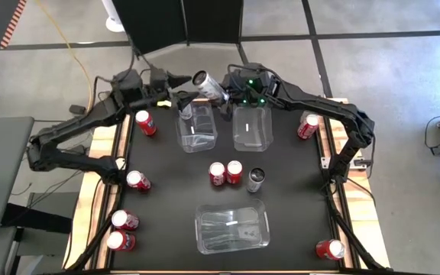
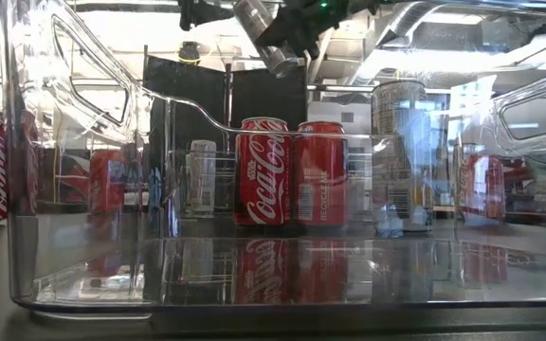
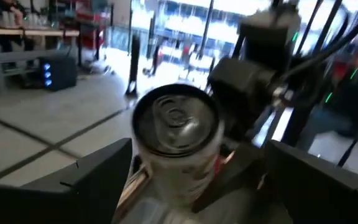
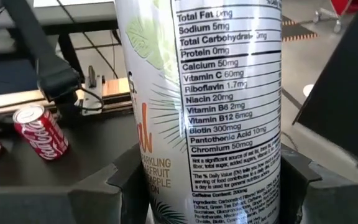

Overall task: Sort soda cans
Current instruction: Put the bottom white soda can into the top left transparent bin

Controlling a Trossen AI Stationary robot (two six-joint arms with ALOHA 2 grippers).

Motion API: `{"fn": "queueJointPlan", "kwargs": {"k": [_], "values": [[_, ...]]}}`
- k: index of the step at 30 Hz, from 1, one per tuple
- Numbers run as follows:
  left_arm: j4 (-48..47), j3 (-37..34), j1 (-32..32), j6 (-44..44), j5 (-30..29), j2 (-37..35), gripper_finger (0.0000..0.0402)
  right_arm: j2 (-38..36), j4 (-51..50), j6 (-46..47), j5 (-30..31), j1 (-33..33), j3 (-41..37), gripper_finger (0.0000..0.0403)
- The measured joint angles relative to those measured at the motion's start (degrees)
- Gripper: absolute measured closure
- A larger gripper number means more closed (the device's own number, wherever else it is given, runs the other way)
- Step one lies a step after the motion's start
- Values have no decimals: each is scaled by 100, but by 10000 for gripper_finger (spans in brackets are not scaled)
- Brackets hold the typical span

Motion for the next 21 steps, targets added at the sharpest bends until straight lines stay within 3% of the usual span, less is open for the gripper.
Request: {"fn": "queueJointPlan", "kwargs": {"k": [6,21], "values": [[-1248,971,101,731,-181,427,40,0,-125,-295,-91,9,0,157],[-2408,2509,192,873,481,1619,40,33,5,-514,-116,42,7,157]]}}
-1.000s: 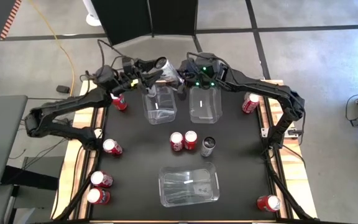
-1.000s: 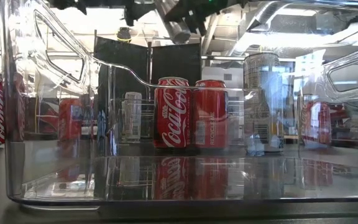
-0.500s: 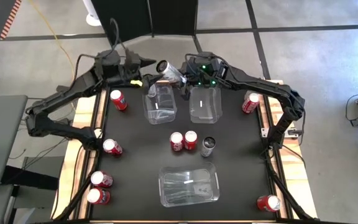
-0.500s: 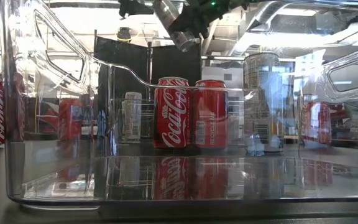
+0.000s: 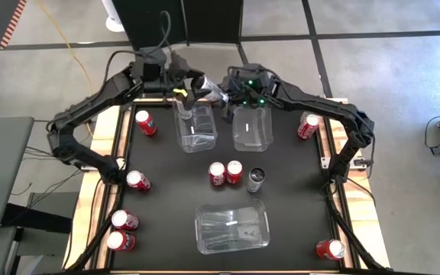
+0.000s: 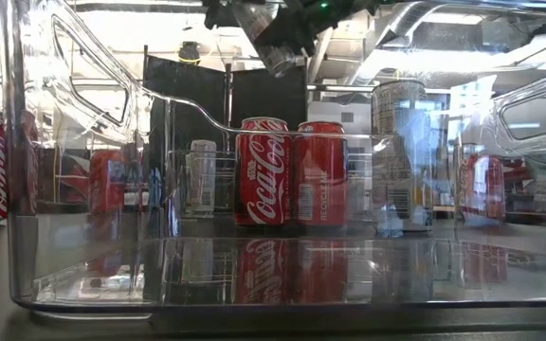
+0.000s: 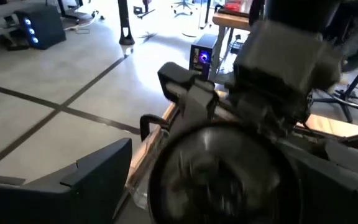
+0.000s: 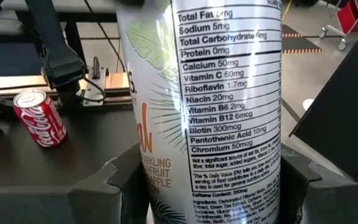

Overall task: Sort soda cans
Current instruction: Put the bottom white soda can into the top left transparent bin

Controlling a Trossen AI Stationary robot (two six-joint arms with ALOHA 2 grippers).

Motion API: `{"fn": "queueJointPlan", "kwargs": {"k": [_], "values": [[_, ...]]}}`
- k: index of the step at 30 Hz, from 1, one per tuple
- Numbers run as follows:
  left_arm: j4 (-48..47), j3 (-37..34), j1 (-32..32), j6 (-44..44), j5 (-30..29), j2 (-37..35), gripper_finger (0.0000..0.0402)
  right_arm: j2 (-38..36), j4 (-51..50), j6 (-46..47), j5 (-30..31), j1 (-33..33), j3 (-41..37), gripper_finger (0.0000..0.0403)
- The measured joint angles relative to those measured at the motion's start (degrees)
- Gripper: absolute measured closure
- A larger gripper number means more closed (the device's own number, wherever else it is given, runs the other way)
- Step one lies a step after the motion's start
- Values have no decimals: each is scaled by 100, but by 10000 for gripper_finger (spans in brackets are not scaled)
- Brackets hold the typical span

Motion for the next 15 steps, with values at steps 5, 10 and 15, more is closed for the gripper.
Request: {"fn": "queueJointPlan", "kwargs": {"k": [5,10,15], "values": [[-400,466,81,-19,43,93,52,0,-12,56,-2,-7,0,157],[-1082,821,225,65,76,73,73,0,-19,115,0,-42,0,157],[-1210,853,227,102,249,80,74,0,6,79,-1,-39,0,157]]}}
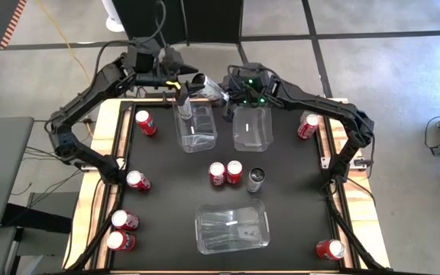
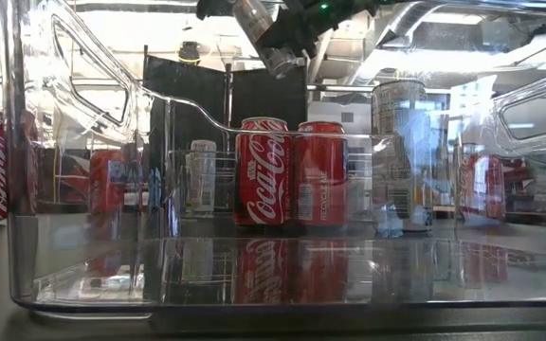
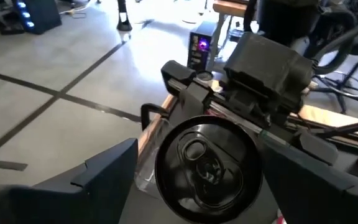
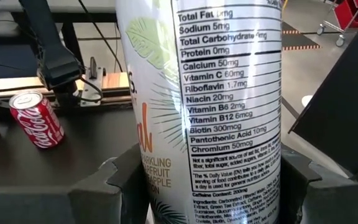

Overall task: Sort soda cans
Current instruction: Put the bottom white soda can into the top left transparent bin

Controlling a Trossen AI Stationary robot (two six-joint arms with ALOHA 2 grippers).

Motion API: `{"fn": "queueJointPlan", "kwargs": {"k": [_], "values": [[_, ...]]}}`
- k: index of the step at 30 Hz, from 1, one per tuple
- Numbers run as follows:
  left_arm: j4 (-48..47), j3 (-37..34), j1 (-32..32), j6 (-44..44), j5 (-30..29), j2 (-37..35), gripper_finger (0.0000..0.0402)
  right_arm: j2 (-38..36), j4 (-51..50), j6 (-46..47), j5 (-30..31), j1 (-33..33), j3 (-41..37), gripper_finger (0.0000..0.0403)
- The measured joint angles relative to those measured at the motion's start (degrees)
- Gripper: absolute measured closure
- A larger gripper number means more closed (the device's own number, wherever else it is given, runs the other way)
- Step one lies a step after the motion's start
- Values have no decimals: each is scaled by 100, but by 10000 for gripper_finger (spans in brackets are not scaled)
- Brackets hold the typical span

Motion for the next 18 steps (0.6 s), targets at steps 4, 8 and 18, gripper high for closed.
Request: {"fn": "queueJointPlan", "kwargs": {"k": [4,8,18], "values": [[-35,0,2,121,73,3,58,0,28,21,-1,0,0,157],[-30,-2,2,282,207,9,35,0,32,31,-1,0,0,157],[-70,-2,11,413,294,76,39,0,30,140,-1,7,0,156]]}}
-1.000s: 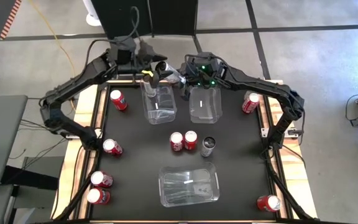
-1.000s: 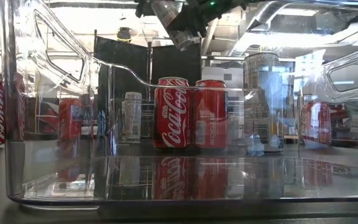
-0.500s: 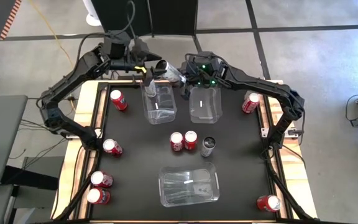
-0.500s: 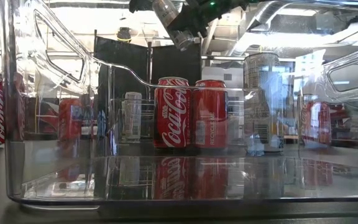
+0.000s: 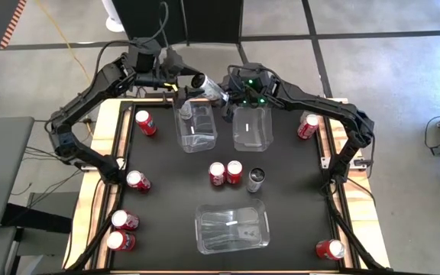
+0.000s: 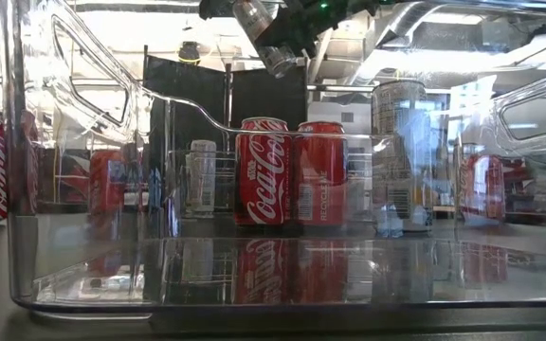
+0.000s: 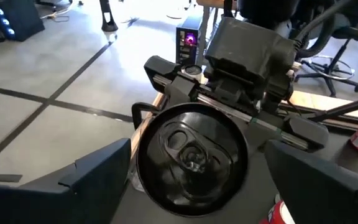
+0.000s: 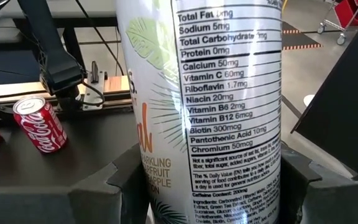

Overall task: Sort soda cans
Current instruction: Put the bottom white soda can into the top left transparent bin

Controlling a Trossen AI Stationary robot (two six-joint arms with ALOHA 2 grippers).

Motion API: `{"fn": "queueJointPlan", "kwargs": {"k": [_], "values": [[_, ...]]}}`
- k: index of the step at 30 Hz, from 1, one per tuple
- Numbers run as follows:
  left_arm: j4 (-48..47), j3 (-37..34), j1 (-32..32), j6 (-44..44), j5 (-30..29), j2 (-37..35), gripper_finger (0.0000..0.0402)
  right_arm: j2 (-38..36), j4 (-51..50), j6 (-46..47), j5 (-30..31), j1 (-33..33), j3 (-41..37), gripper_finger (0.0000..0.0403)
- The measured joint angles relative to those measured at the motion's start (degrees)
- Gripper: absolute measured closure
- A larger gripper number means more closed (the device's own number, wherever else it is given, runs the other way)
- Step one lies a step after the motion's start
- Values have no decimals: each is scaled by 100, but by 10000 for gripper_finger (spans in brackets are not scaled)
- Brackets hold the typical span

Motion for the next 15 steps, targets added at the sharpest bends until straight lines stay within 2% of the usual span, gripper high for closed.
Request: {"fn": "queueJointPlan", "kwargs": {"k": [8,15], "values": [[20,-4,131,-293,79,230,57,0,-42,63,13,28,0,156],[202,-4,192,-393,160,141,99,-2,-129,178,18,32,9,156]]}}
